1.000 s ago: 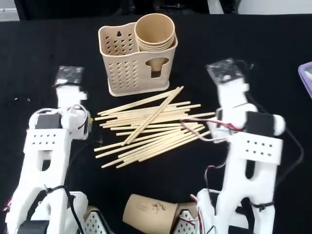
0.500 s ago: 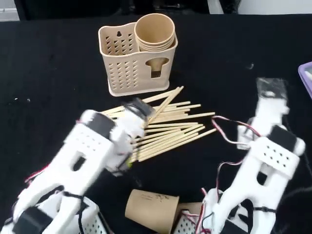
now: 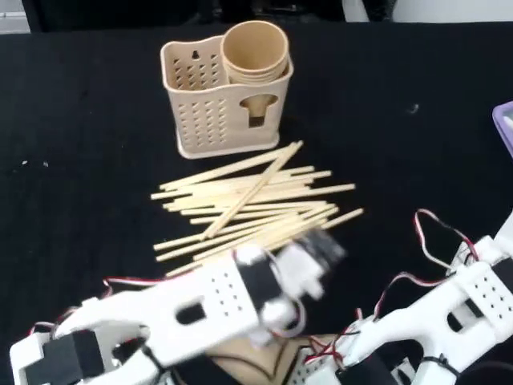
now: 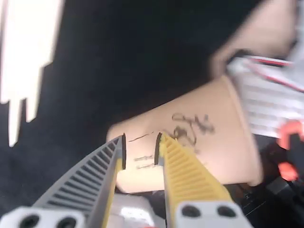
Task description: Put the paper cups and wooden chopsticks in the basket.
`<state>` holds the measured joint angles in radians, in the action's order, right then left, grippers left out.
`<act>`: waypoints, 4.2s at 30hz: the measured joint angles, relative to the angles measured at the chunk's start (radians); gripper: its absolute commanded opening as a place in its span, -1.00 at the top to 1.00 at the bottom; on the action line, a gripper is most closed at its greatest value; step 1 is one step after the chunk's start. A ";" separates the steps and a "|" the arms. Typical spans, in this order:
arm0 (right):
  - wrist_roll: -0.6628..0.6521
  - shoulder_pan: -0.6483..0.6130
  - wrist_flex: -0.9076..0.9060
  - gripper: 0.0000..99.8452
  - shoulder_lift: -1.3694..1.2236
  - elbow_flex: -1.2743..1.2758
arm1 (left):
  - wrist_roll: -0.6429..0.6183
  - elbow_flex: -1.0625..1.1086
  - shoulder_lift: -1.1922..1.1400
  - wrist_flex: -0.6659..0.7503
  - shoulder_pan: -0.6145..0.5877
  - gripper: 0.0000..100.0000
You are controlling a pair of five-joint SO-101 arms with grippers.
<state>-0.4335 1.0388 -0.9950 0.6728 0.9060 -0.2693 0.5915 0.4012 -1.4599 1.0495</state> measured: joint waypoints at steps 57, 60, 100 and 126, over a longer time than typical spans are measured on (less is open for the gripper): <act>-0.006 0.003 0.018 0.56 0.000 0.000 | -0.347 -0.075 -0.015 -0.040 0.184 0.50; -0.006 0.003 0.018 0.56 0.000 0.000 | -0.350 -0.026 -0.015 -0.026 0.186 0.50; 0.155 -0.609 0.025 0.93 0.000 0.124 | 0.506 -0.334 0.778 0.121 -0.776 0.94; 0.574 -0.852 0.601 0.97 0.000 0.414 | 0.035 -0.582 -0.061 0.893 -0.749 0.94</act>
<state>0.1404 0.1872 -0.3936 0.6728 1.3203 -0.2340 0.0100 0.3399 -0.5669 0.3007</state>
